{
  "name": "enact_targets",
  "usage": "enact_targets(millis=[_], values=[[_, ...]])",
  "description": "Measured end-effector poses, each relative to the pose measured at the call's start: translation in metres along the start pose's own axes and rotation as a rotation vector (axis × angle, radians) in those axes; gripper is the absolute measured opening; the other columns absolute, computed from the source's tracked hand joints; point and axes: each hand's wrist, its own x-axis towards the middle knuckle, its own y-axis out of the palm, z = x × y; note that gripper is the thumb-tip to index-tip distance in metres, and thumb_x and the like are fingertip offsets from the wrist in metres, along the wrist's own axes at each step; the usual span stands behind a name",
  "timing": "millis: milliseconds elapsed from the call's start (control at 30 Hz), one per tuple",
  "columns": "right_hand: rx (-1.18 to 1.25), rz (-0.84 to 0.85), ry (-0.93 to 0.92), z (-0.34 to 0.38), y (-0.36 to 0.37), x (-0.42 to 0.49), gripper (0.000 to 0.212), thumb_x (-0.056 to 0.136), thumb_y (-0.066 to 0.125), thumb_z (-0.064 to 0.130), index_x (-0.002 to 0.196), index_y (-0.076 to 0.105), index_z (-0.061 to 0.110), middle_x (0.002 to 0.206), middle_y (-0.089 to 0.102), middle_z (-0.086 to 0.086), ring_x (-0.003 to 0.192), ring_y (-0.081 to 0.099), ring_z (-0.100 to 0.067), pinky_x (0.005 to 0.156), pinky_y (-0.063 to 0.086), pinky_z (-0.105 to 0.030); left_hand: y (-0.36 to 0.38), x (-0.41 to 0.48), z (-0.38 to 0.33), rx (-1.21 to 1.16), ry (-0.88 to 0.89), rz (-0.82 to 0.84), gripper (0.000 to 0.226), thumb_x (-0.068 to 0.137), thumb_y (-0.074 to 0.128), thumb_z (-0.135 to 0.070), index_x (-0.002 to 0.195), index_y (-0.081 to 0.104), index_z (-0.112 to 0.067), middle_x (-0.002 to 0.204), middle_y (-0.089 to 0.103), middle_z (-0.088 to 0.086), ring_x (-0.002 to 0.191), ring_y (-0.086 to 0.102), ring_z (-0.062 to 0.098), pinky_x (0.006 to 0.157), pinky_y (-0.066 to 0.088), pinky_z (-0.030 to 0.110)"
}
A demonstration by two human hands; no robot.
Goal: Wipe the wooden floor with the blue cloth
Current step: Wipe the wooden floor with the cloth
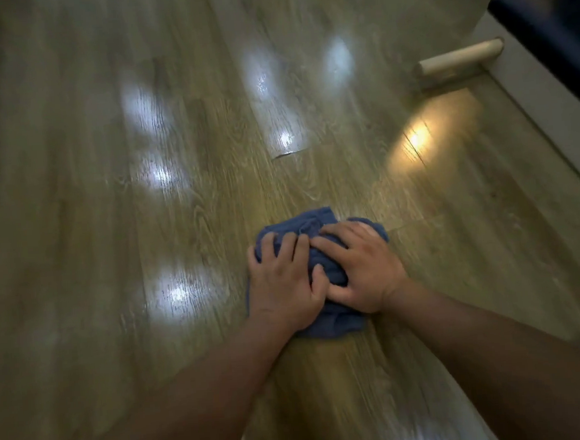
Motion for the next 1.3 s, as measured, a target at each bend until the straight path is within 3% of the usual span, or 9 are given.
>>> enact_targets(millis=[133, 267, 533, 800, 967, 1300], values=[[-0.062, -0.066, 0.074, -0.026, 0.0, 0.068, 0.064, 0.079, 0.051, 0.057, 0.13, 0.061, 0.019, 0.124, 0.061, -0.008, 0.111, 0.057, -0.031, 0.102, 0.04, -0.046, -0.011, 0.078, 0.026, 0.053, 0.088, -0.039, 0.066, 0.089, 0.024, -0.049, 0.136, 0.054, -0.014, 0.135, 0.056, 0.004, 0.13, 0.042, 0.034, 0.102, 0.032, 0.051], [-0.097, -0.035, 0.064, -0.058, -0.004, 0.14, 0.065, 0.081, 0.048, 0.056, 0.132, 0.06, 0.017, 0.125, 0.06, -0.011, 0.109, 0.057, -0.034, 0.1, 0.042, -0.048, -0.016, 0.15, 0.043, 0.041, 0.063, -0.062, 0.068, 0.088, 0.021, -0.049, 0.137, 0.052, -0.014, 0.137, 0.053, 0.006, 0.13, 0.04, 0.035, 0.104, 0.031, 0.051], [-0.133, -0.046, 0.098, -0.132, -0.012, 0.282, 0.064, 0.085, 0.043, 0.055, 0.134, 0.059, 0.016, 0.126, 0.06, -0.012, 0.111, 0.056, -0.036, 0.1, 0.04, -0.047, -0.021, 0.307, 0.069, 0.032, 0.013, -0.119, 0.053, 0.091, 0.031, -0.046, 0.131, 0.052, -0.018, 0.135, 0.051, 0.003, 0.129, 0.04, 0.033, 0.102, 0.031, 0.049], [-0.092, -0.029, 0.061, -0.144, -0.017, 0.296, 0.057, 0.082, 0.051, 0.051, 0.128, 0.06, 0.019, 0.123, 0.058, -0.01, 0.11, 0.054, -0.034, 0.097, 0.038, -0.046, -0.035, 0.32, 0.066, -0.01, -0.031, 0.025, 0.068, 0.088, 0.02, -0.048, 0.144, 0.044, -0.017, 0.146, 0.045, 0.003, 0.141, 0.029, 0.035, 0.113, 0.021, 0.055], [-0.066, -0.015, 0.059, -0.144, -0.02, 0.296, 0.057, 0.083, 0.051, 0.052, 0.128, 0.061, 0.018, 0.126, 0.058, -0.011, 0.113, 0.053, -0.035, 0.102, 0.038, -0.049, -0.039, 0.319, 0.066, -0.031, -0.025, 0.009, 0.067, 0.088, 0.023, -0.047, 0.139, 0.051, -0.012, 0.139, 0.053, 0.006, 0.136, 0.037, 0.037, 0.11, 0.026, 0.057], [-0.083, -0.017, 0.065, -0.14, -0.022, 0.296, 0.059, 0.086, 0.046, 0.054, 0.131, 0.061, 0.018, 0.126, 0.059, -0.011, 0.115, 0.053, -0.034, 0.102, 0.036, -0.048, -0.03, 0.321, 0.066, 0.026, -0.031, -0.019, 0.066, 0.089, 0.022, -0.048, 0.141, 0.047, -0.015, 0.14, 0.051, 0.004, 0.137, 0.033, 0.035, 0.111, 0.025, 0.057]])
